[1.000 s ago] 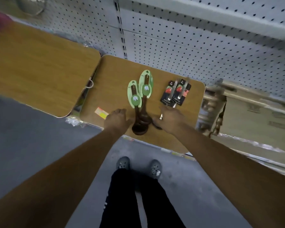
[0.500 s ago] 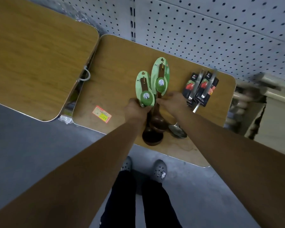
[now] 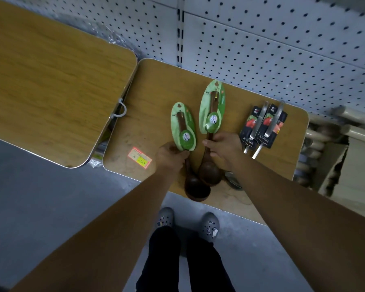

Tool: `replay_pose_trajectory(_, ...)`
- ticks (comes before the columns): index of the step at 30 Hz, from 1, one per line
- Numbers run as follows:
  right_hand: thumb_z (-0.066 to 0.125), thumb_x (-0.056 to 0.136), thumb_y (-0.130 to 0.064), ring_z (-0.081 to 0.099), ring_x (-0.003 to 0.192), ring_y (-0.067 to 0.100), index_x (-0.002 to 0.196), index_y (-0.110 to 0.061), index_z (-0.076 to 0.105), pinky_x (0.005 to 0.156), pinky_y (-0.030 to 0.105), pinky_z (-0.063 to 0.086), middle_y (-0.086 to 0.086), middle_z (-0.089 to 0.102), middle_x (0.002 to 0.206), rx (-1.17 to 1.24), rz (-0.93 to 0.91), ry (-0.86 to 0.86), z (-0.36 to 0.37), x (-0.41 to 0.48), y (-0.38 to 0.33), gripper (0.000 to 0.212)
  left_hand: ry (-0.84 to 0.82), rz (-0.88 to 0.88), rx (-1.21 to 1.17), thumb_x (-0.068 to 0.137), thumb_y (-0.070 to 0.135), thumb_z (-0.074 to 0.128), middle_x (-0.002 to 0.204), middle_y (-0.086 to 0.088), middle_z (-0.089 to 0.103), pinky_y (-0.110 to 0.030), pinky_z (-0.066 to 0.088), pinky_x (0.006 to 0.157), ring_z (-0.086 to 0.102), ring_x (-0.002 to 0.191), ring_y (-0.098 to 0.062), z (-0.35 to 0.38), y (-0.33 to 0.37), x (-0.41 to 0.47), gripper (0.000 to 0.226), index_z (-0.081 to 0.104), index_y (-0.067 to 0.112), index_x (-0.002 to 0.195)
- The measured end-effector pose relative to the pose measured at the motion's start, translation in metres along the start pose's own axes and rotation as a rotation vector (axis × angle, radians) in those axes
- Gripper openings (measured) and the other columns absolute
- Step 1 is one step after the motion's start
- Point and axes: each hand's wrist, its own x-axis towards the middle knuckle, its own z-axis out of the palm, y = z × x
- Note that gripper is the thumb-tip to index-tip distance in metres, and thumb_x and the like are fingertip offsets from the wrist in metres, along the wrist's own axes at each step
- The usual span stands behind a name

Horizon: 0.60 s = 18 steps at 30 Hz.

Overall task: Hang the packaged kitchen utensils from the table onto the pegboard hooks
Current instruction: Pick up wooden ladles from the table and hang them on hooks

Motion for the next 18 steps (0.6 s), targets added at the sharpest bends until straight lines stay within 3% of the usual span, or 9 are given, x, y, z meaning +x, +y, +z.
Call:
replay_pose_trajectory(3, 0.083, 0.078, -0.003, 0.067, 0.084, 0.026, 0.095, -0.001, 0.064, 0.066, 0.031, 0.061, 0.018, 0.067, 0.099, 0.157, -0.030, -0.020, -0.001, -0.015, -0.007, 0.025, 0.010, 0.013, -0.061, 0.076, 0.007, 0.080, 0.079, -0.003, 0.071, -0.032, 0.052, 0.062, 0.063, 0.068, -0.022, -0.021, 0.000, -0.007, 0.019, 0.067, 0.019, 0.081)
replay_pose_trajectory(6, 0.086, 0.077, -0.013, 0.068, 0.078, 0.022, 0.078, -0.011, 0.068, 0.062, 0.024, 0.053, 0.014, 0.073, 0.087, 0.151, -0.093, -0.005, -0.004, -0.032, -0.011, 0.018, 0.006, 0.052, -0.104, 0.076, 0.000, 0.078, 0.082, -0.002, 0.072, -0.032, 0.057, 0.074, 0.067, 0.074, -0.014, -0.039, 0.002, -0.012, 0.020, 0.069, 0.014, 0.087)
replay_pose_trajectory(9, 0.086, 0.077, -0.018, 0.069, 0.074, 0.016, 0.081, -0.015, 0.076, 0.062, 0.021, 0.050, 0.011, 0.077, 0.086, 0.193, -0.148, -0.008, -0.010, -0.055, -0.014, 0.011, -0.025, 0.105, -0.093, 0.079, 0.002, 0.076, 0.082, -0.005, 0.073, -0.018, 0.054, 0.067, 0.067, 0.069, -0.003, -0.059, 0.011, -0.029, 0.025, 0.069, 0.005, 0.102)
replay_pose_trajectory(12, 0.085, 0.077, -0.015, 0.072, 0.072, 0.012, 0.097, -0.008, 0.076, 0.062, 0.022, 0.052, 0.006, 0.077, 0.087, 0.277, -0.122, 0.001, -0.021, -0.088, -0.017, 0.023, -0.074, 0.141, -0.102, 0.079, 0.008, 0.077, 0.087, -0.013, 0.074, -0.041, 0.058, 0.079, 0.069, 0.080, -0.019, -0.074, 0.024, -0.055, 0.026, 0.068, 0.013, 0.104)
replay_pose_trajectory(14, 0.083, 0.078, -0.010, 0.072, 0.073, 0.015, 0.101, -0.004, 0.075, 0.072, 0.029, 0.056, 0.006, 0.076, 0.085, 0.383, -0.089, -0.030, -0.032, -0.114, -0.021, 0.025, -0.114, 0.174, -0.106, 0.080, 0.007, 0.076, 0.093, -0.020, 0.072, -0.053, 0.057, 0.084, 0.069, 0.088, -0.030, -0.081, 0.038, -0.076, 0.025, 0.068, 0.012, 0.103)
replay_pose_trajectory(18, 0.082, 0.075, -0.006, 0.070, 0.076, 0.025, 0.106, 0.001, 0.073, 0.080, 0.040, 0.057, 0.010, 0.075, 0.084, 0.501, -0.059, -0.083, -0.056, -0.174, -0.033, 0.033, -0.259, 0.259, -0.085, 0.086, 0.006, 0.071, 0.104, -0.021, 0.071, -0.054, 0.057, 0.086, 0.068, 0.102, -0.037, -0.092, 0.068, -0.124, 0.027, 0.063, 0.006, 0.112)
